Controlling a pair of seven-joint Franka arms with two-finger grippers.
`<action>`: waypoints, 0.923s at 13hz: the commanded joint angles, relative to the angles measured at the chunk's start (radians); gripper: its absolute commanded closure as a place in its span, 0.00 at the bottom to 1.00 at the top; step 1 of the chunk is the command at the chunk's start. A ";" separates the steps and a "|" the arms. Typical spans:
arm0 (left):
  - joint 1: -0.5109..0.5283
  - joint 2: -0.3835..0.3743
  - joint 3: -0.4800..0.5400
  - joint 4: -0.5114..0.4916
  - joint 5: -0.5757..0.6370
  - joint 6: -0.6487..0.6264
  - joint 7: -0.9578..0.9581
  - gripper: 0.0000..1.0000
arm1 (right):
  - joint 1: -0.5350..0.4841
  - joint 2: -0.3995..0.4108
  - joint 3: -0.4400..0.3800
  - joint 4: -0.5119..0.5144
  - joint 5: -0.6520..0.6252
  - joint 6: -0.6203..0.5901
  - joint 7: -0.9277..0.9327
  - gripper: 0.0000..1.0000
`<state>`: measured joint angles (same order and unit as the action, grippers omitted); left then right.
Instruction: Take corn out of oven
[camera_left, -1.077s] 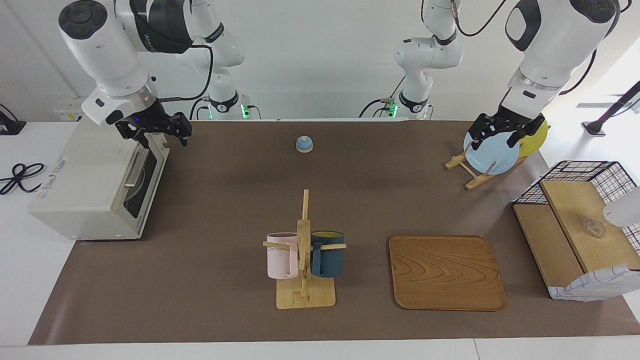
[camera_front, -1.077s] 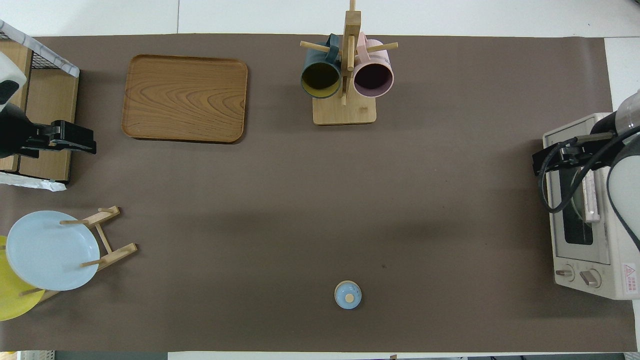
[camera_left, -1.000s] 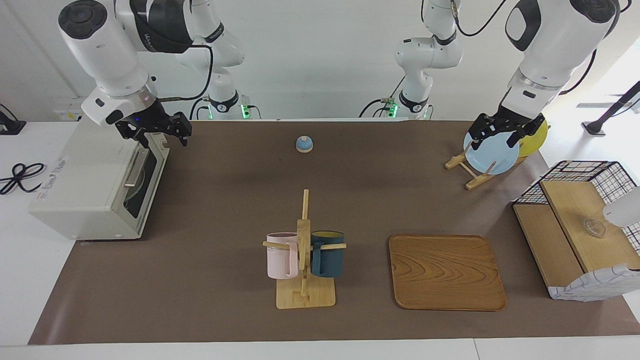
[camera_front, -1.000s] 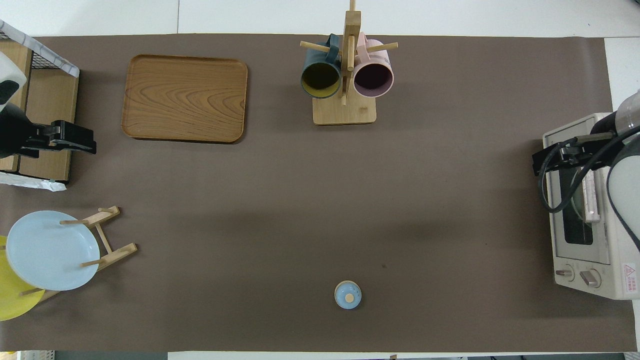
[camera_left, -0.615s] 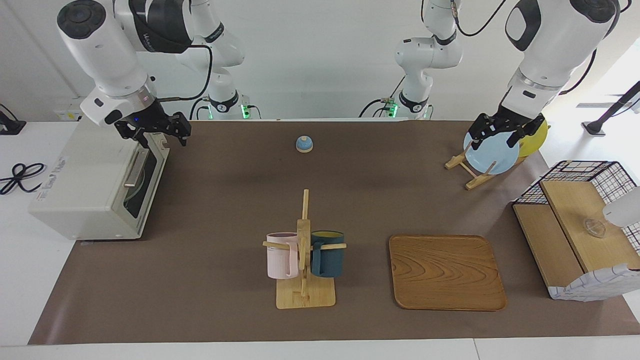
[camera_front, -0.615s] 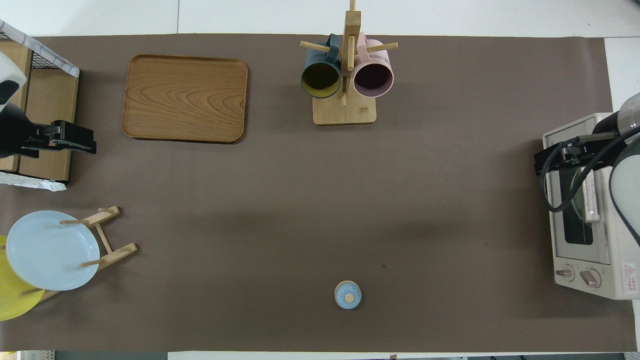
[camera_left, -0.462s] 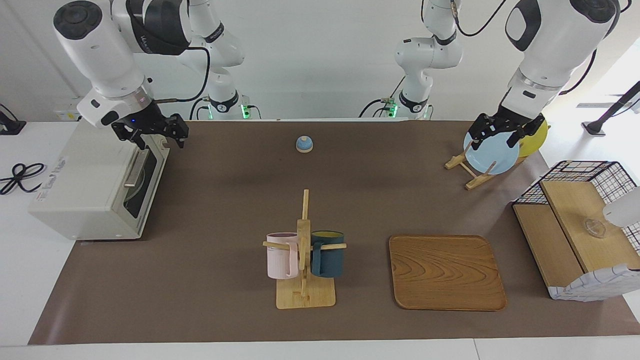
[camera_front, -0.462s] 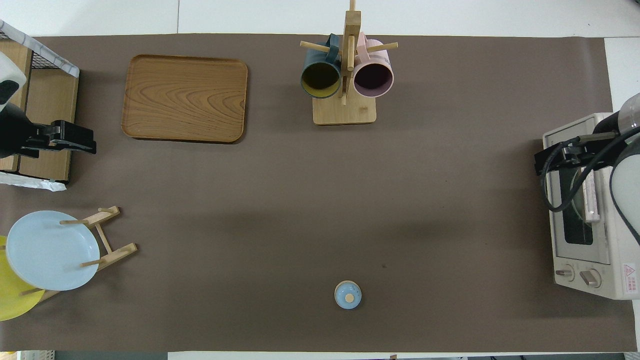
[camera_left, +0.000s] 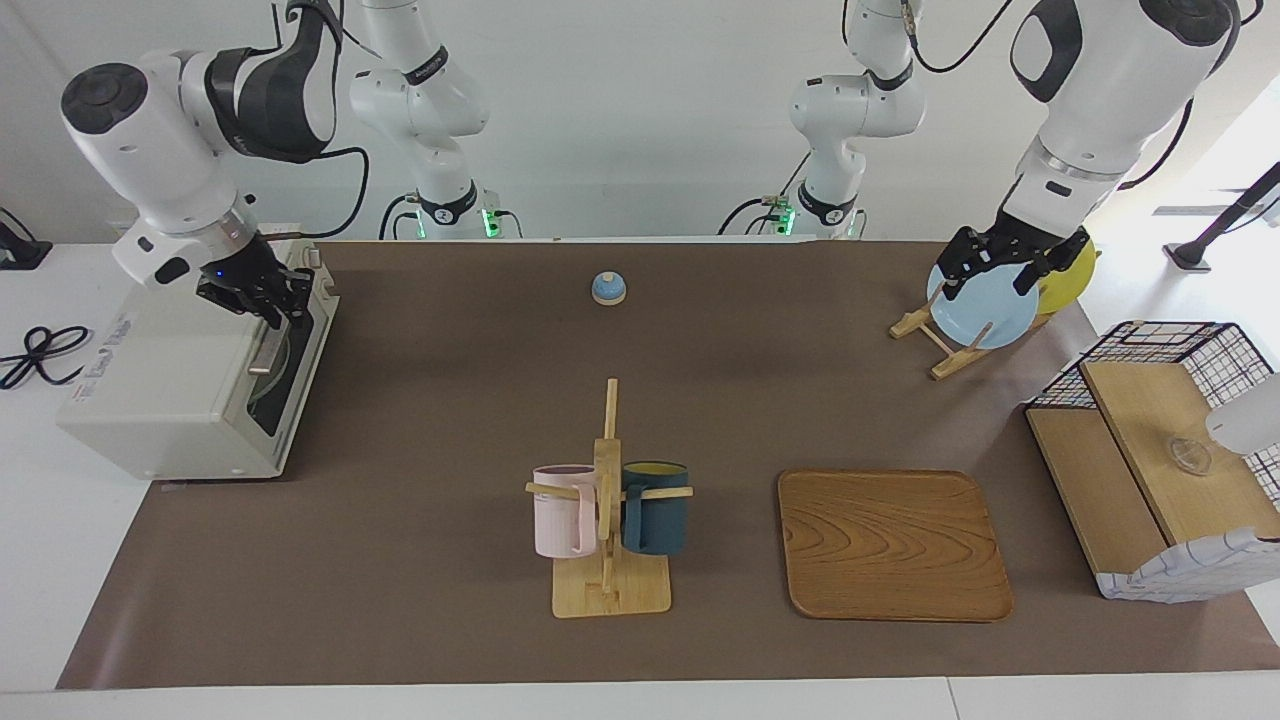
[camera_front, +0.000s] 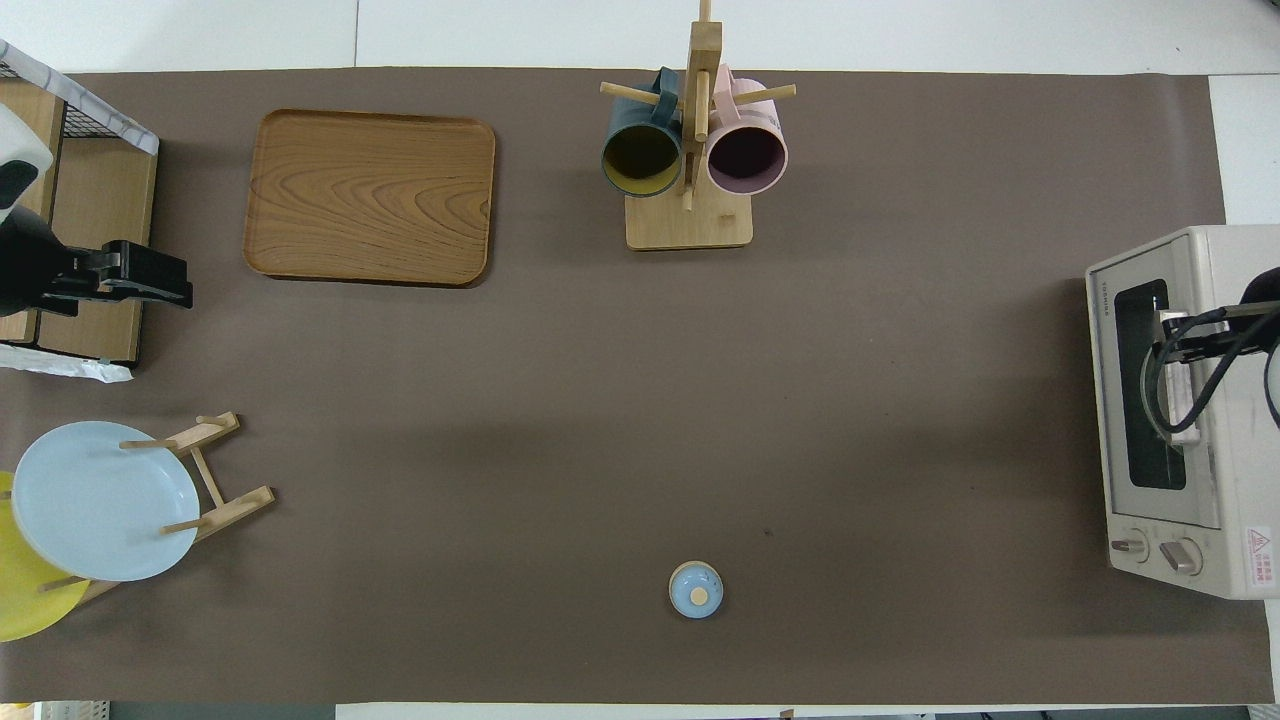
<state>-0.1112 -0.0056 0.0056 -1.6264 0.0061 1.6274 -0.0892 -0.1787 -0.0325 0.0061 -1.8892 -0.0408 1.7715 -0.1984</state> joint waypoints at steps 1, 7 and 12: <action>0.005 -0.008 -0.003 -0.009 0.014 0.000 0.006 0.00 | -0.027 -0.041 0.006 -0.083 0.016 0.060 -0.013 1.00; 0.005 -0.008 -0.003 -0.009 0.014 0.000 0.006 0.00 | -0.048 -0.032 0.005 -0.113 0.006 0.097 -0.016 1.00; 0.005 -0.008 -0.003 -0.009 0.014 0.000 0.006 0.00 | -0.062 -0.032 0.005 -0.148 -0.022 0.134 -0.024 1.00</action>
<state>-0.1112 -0.0056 0.0056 -1.6264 0.0061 1.6274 -0.0892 -0.2191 -0.0420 0.0052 -1.9938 -0.0479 1.8707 -0.1985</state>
